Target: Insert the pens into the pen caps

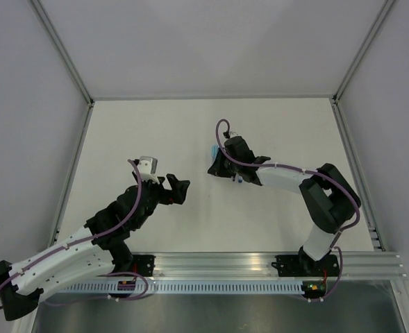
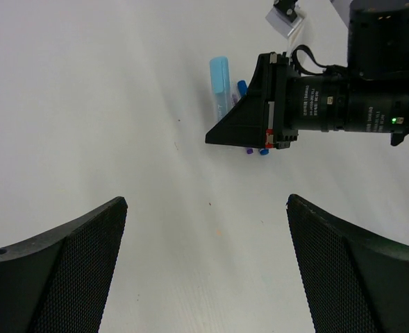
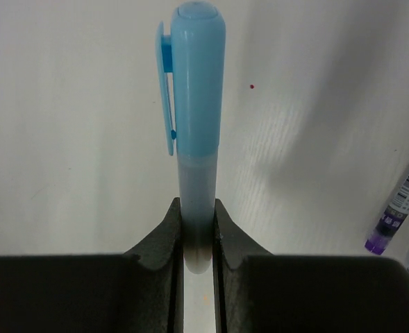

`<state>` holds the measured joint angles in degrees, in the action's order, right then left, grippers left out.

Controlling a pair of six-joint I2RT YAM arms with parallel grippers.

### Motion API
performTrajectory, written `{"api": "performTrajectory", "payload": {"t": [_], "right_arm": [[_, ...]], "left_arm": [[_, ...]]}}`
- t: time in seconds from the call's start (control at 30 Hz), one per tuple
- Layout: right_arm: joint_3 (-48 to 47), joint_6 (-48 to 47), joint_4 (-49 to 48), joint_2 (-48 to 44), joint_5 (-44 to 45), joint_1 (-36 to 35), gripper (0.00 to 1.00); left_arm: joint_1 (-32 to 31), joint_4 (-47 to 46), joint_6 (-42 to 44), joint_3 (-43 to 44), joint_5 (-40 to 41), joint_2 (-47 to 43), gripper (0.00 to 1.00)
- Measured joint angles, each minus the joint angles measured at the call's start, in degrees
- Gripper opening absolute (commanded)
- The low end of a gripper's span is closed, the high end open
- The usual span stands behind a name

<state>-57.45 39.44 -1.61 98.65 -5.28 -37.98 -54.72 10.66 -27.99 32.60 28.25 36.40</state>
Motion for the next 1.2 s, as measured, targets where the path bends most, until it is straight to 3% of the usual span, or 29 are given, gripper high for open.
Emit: {"api": "performTrajectory", "payload": {"t": [0.23, 0.8, 1.2], "right_arm": [[-1.2, 1.7, 1.9, 7.1, 0.4, 3.7, 0.04], [-4.5, 2.4, 9.0, 8.4, 2.8, 6.8, 0.37], [-4.6, -0.5, 16.5, 0.8, 2.5, 7.8, 0.39]], "left_arm": [[0.0, 0.2, 0.0, 0.0, 1.7, 0.1, 1.0], [0.0, 0.3, 0.0, 0.0, 2.3, -0.5, 1.0], [0.0, 0.1, 0.1, 0.0, 2.2, 0.8, 1.0]]}}
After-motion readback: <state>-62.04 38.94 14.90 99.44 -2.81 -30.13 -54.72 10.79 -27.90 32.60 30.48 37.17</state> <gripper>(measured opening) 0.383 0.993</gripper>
